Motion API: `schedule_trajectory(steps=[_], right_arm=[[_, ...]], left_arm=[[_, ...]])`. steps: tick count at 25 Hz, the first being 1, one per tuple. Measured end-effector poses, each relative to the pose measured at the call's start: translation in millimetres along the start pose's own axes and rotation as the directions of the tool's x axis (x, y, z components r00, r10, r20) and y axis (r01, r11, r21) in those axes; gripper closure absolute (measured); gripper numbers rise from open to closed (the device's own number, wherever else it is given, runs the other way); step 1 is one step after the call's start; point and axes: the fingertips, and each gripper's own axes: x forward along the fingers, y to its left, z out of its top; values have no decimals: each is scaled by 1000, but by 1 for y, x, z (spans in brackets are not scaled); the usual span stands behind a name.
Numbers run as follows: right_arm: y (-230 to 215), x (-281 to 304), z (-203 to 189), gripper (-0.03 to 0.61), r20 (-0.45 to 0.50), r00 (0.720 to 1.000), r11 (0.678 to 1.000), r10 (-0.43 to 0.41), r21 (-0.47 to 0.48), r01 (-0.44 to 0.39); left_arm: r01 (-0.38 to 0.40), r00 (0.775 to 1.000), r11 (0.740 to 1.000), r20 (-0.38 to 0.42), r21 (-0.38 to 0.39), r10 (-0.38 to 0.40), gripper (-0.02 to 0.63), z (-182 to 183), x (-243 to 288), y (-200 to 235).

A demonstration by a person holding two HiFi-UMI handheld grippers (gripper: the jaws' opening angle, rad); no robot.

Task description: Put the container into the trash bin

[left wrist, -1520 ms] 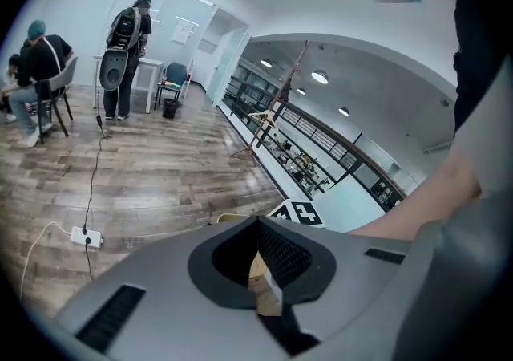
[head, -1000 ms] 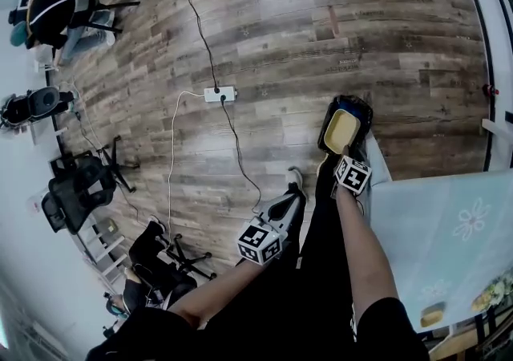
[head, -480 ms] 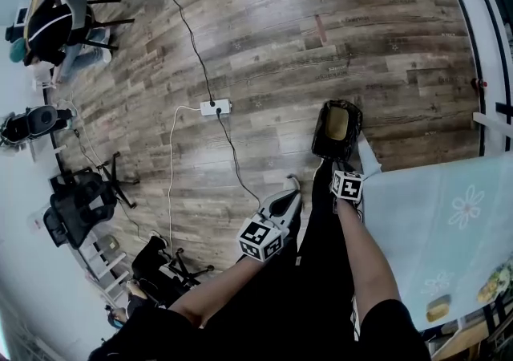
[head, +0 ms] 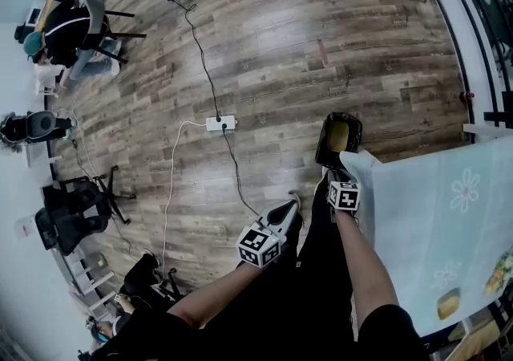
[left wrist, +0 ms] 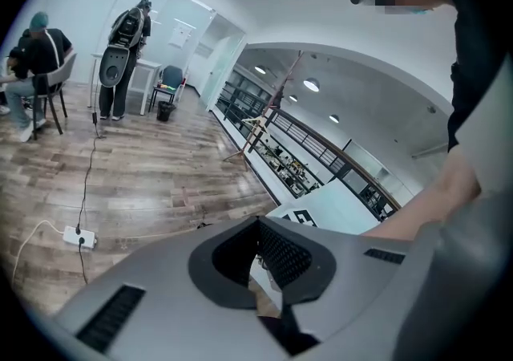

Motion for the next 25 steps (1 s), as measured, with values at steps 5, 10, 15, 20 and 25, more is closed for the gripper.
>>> schedule_trajectory(steps=[5,10,15,20,25], right_arm=[[28,-60,13,526,189,981,999,-36,-20,40],[68,-125,18,537,284,958,996,-47,-61,67],[130,-200,4,538,367,930,990,-17,-123,66],[177,-275,8,538,489,872,970,2,-214,118],[173,-339,-5,538,564,822,977,-80,-117,176]], left_arm=[[13,998,999,60,33,-15,600,-3,-45,-7],[53,990,991,125,123,-69,600,18,-83,-19],[90,978,985,174,148,-116,600,16,-132,-41],[151,963,975,197,163,-182,600,19,-154,-58],[239,946,941,163,238,-281,600,25,-151,-93]])
